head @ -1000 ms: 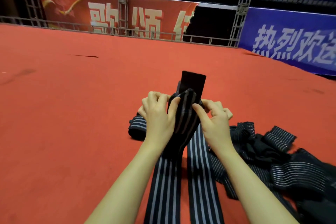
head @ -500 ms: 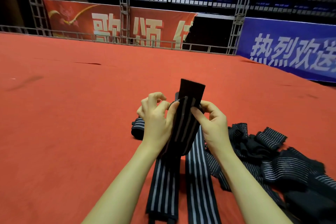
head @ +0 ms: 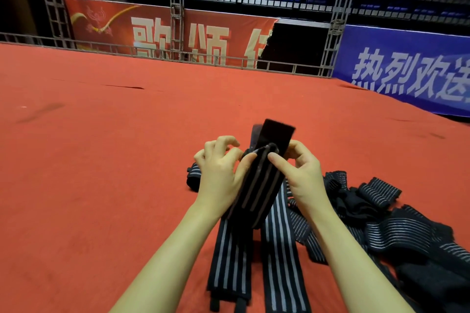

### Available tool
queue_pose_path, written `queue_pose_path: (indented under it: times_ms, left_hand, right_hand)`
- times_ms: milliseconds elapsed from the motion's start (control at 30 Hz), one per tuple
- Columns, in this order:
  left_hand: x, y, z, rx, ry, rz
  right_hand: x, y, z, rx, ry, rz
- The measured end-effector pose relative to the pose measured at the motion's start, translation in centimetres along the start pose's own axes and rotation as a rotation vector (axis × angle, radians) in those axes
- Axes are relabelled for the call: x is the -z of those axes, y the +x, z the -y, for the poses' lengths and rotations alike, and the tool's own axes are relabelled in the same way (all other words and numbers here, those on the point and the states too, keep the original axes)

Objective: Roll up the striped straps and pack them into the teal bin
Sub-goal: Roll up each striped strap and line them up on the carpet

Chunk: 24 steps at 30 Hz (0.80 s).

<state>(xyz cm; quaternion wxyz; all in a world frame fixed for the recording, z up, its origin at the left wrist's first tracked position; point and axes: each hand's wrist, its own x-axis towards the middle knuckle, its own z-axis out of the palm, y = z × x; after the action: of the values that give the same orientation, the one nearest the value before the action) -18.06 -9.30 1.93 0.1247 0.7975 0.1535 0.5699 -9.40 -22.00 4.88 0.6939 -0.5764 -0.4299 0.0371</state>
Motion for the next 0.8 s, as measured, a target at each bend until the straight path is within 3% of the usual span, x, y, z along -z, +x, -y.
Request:
queue_pose_path:
  times_ms: [133,233,400,533,633,800]
  left_hand:
    - [0.1,-0.3,-0.1,0.009,-0.103,0.089]
    - [0.2,-0.7,-0.5,0.128,-0.301,0.181]
    - [-0.1,-0.6,-0.7,0.115,-0.234,0.095]
    - [-0.2,-0.7,-0.7,0.053,-0.115,0.084]
    - [0.4,0.2,-0.7,0.104,-0.237,0.166]
    - [1.2,1.0,-1.1,0.282,-0.41,0.173]
  right_hand:
    - [0.0,0.2,0.1,0.0,-0.03,-0.003]
    - [0.2,0.0,-0.4,-0.02,-0.088,0.039]
    - [-0.3,0.0,-2.0,-0.037,-0.254,-0.018]
    - [-0.7,0.0,-1.5,0.062,-0.35,-0.096]
    - [-0.4,0.1,-1.4,0.16,-0.433,-0.072]
    - [-0.3,-0.6,-2.4,0.049,-0.24,-0.134]
